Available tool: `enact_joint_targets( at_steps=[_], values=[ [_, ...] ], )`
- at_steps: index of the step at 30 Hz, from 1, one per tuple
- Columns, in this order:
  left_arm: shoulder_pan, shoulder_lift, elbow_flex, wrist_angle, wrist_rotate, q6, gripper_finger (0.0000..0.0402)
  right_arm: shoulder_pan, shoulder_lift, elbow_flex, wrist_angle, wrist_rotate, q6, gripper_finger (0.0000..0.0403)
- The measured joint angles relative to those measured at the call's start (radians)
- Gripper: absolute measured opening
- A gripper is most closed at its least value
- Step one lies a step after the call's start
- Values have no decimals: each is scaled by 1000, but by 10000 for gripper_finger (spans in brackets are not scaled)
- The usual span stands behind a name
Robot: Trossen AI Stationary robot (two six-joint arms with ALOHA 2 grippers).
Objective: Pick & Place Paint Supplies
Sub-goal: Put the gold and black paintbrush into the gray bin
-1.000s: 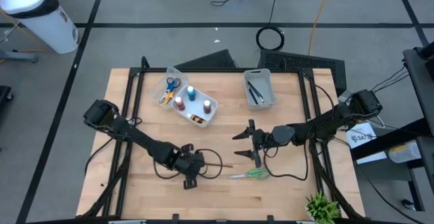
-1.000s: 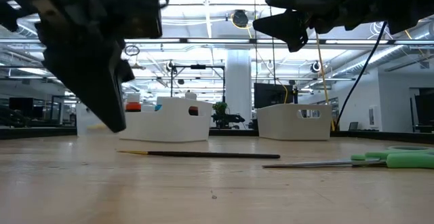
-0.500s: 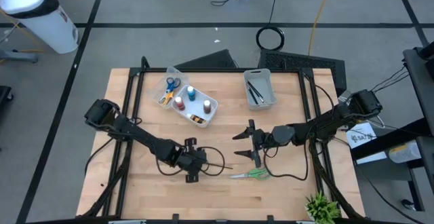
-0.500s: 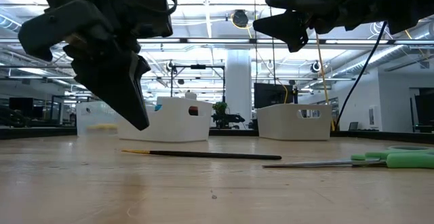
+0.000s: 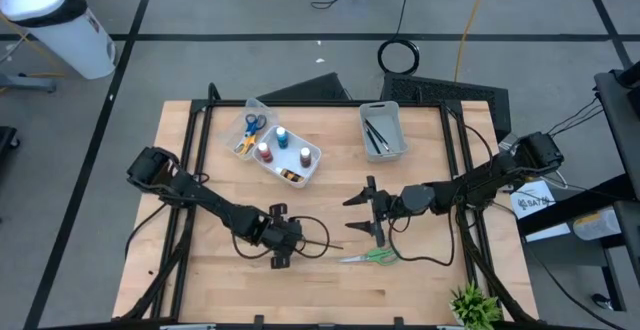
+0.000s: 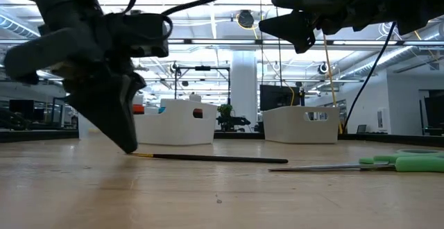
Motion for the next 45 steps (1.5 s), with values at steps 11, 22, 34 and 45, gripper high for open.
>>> enact_joint_targets(
  at_steps=[11,22,34,45],
  values=[
    [8,-2,-37,22,-4,-60,8,4,0,0,-18,0,8,258],
    [8,3,-37,22,-3,-64,10,55,122,93,-384,124,59,258],
    [12,32,-73,58,7,-98,6,45,420,398,-674,24,-17,258],
    [12,32,-93,83,7,-117,11,-24,501,429,-809,-13,35,217]
  ],
)
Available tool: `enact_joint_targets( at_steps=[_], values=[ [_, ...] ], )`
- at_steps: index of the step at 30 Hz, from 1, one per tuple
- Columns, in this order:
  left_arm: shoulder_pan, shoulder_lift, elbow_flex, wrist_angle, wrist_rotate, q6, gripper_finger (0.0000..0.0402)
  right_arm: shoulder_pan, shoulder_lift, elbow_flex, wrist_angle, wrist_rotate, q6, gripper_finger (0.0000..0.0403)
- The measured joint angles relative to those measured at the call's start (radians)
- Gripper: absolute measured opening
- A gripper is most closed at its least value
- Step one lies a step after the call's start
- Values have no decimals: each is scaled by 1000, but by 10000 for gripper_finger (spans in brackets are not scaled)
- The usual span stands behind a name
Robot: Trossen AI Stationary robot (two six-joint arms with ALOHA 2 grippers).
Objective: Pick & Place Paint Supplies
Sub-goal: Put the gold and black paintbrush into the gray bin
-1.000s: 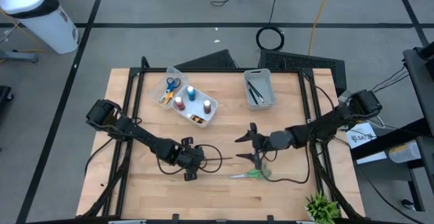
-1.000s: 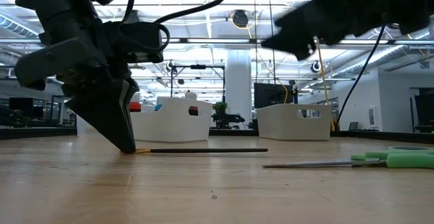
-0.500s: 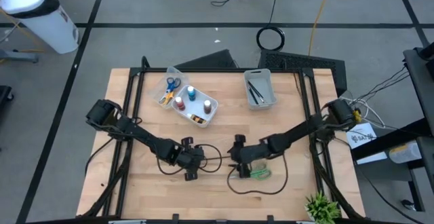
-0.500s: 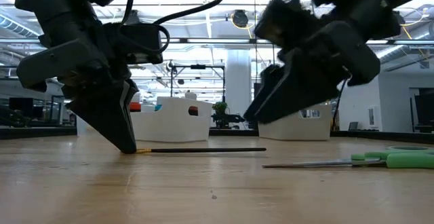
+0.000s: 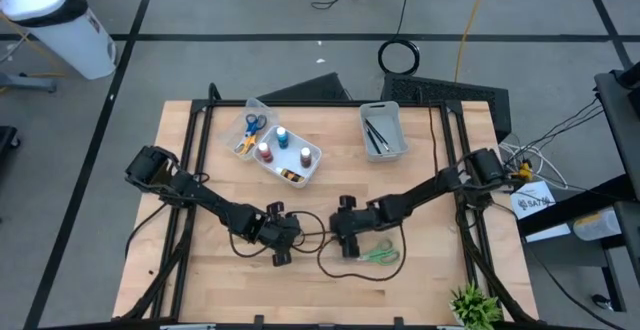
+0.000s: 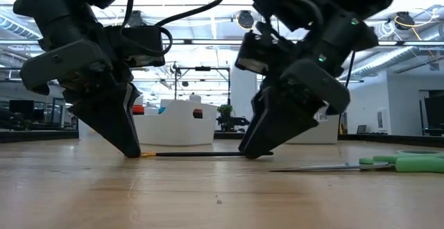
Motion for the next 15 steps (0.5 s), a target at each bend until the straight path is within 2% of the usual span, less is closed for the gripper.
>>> enact_joint_targets(
  at_steps=[4,9,15],
  values=[
    [0,0,-1,3,0,0,4,-11,25,-2,-41,-37,-13,143],
    [0,0,-2,10,0,-5,11,-11,79,-1,-44,-72,-138,25],
    [1,1,-2,30,-8,-7,11,-9,114,0,-13,-66,-178,4]
  ],
)
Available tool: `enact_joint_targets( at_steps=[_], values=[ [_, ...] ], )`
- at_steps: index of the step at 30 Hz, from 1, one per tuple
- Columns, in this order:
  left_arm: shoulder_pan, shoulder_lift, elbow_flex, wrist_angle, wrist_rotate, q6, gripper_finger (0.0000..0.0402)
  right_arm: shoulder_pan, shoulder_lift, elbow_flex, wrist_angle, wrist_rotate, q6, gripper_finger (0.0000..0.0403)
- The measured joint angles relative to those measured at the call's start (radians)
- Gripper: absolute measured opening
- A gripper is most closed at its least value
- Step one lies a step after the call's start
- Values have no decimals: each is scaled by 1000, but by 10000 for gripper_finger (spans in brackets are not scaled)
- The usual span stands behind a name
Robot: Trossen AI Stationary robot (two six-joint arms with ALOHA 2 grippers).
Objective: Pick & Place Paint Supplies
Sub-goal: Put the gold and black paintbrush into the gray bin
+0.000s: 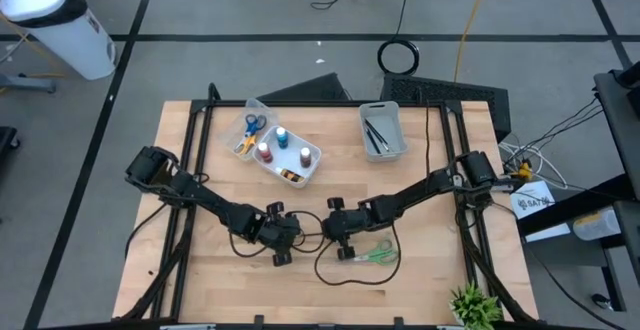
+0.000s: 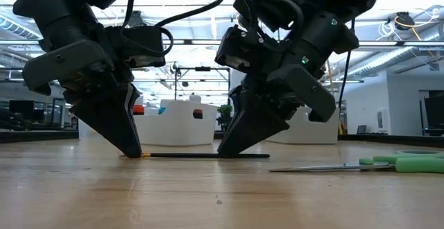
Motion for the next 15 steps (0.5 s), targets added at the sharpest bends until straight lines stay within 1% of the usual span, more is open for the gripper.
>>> enact_joint_targets(
  at_steps=[2,5,9,15],
  values=[
    [0,0,-1,12,-3,0,18,3,-1,-2,17,4,4,3],
    [0,-5,-2,25,-10,0,19,15,-35,-6,30,37,1,2],
    [0,-5,-2,28,-18,-10,7,26,-71,-7,36,50,1,1],
    [0,-5,-1,2,-7,-18,4,41,-92,-7,152,57,15,3]
  ],
)
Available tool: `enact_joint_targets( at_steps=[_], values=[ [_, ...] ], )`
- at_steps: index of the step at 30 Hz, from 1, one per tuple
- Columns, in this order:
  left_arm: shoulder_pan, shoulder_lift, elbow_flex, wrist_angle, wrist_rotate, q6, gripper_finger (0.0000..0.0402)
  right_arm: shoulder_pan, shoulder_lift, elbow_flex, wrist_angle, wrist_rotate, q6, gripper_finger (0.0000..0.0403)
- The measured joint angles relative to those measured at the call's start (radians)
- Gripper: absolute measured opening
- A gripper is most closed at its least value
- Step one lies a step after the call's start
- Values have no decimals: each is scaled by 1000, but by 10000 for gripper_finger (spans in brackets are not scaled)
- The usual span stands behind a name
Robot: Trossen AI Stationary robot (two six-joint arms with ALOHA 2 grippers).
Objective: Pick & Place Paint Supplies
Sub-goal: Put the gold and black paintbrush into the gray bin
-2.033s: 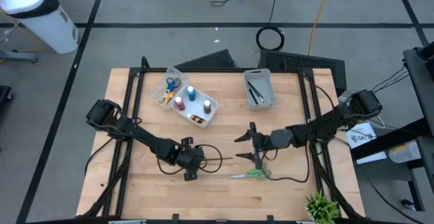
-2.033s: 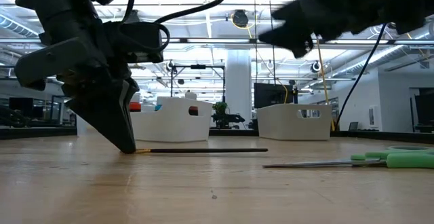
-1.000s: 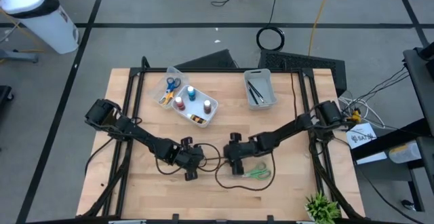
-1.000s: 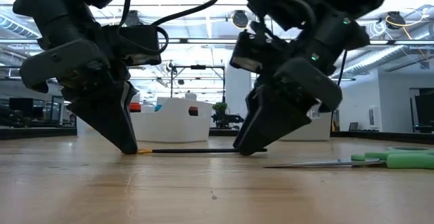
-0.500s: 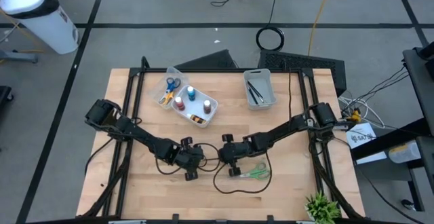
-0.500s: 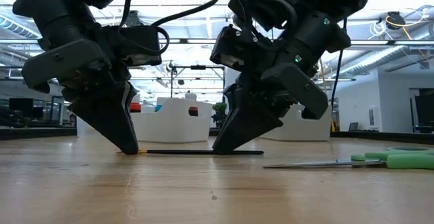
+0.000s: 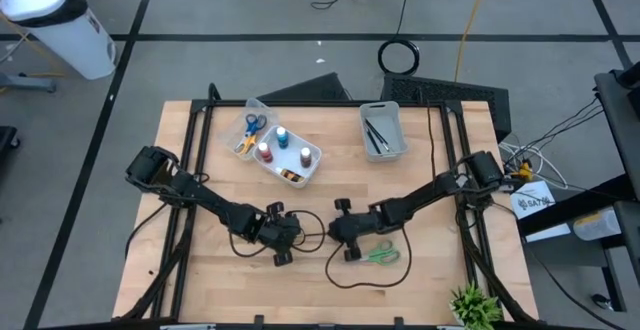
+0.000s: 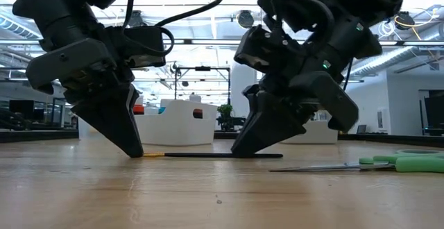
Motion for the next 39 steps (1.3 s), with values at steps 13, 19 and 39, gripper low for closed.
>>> enact_joint_targets(
  at_steps=[13,19,39],
  values=[
    [-5,-94,16,37,-32,27,8,11,2,-2,74,-13,-3,14],
    [2,-102,16,47,-43,65,6,11,1,-2,76,-13,-3,7],
    [5,-21,18,90,47,13,12,11,0,-1,72,-11,-3,10]
  ],
)
